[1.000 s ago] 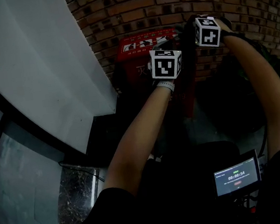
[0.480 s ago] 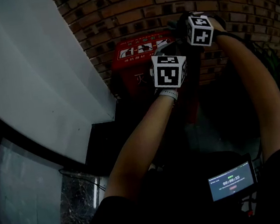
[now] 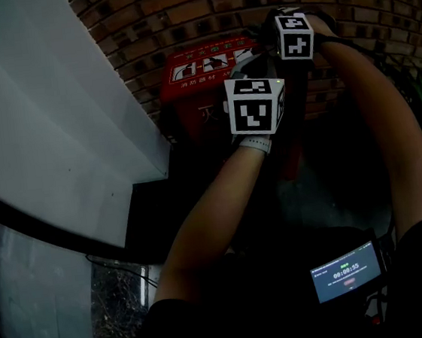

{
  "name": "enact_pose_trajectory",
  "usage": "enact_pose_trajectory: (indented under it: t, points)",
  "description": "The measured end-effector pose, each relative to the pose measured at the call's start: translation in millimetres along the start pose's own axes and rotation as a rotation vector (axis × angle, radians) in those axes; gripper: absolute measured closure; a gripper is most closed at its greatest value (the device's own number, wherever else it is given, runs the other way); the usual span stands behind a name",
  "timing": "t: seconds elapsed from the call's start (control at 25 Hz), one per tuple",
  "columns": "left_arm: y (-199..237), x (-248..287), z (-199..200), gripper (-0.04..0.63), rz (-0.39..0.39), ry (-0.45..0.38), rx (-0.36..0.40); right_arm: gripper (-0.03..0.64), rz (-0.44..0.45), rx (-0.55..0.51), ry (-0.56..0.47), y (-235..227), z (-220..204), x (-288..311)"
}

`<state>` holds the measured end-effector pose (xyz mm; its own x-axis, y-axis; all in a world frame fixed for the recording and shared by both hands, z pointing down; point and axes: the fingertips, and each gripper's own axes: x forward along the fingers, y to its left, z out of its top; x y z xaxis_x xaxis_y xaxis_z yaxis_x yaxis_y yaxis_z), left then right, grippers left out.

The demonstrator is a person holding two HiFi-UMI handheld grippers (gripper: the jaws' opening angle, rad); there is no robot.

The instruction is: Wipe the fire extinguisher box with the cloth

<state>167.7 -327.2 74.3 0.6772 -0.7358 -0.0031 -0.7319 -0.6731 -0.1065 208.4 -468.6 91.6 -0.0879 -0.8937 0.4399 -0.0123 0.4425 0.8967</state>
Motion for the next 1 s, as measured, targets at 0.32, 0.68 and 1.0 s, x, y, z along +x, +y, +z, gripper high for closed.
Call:
enact_pose_trajectory:
  t: [0.32, 0.68, 1.0]
  points:
    - [6.3, 2.6, -3.9, 0.595, 0.032, 0.006, 0.053, 0.584, 0.107, -0.016, -0.017, 17.4, 6.7, -19.2]
    - [0.2, -2.4, -2.0, 0.595, -0.016, -0.024, -0.033, 0.584, 0.161, -0.034, -0.050, 45.7, 18.3, -66.9]
    - [-18.1, -19.1, -7.3, 0.596, -0.015, 0.067, -0.018, 0.584, 0.233, -0.056, -0.072, 71.4, 27.5, -110.7]
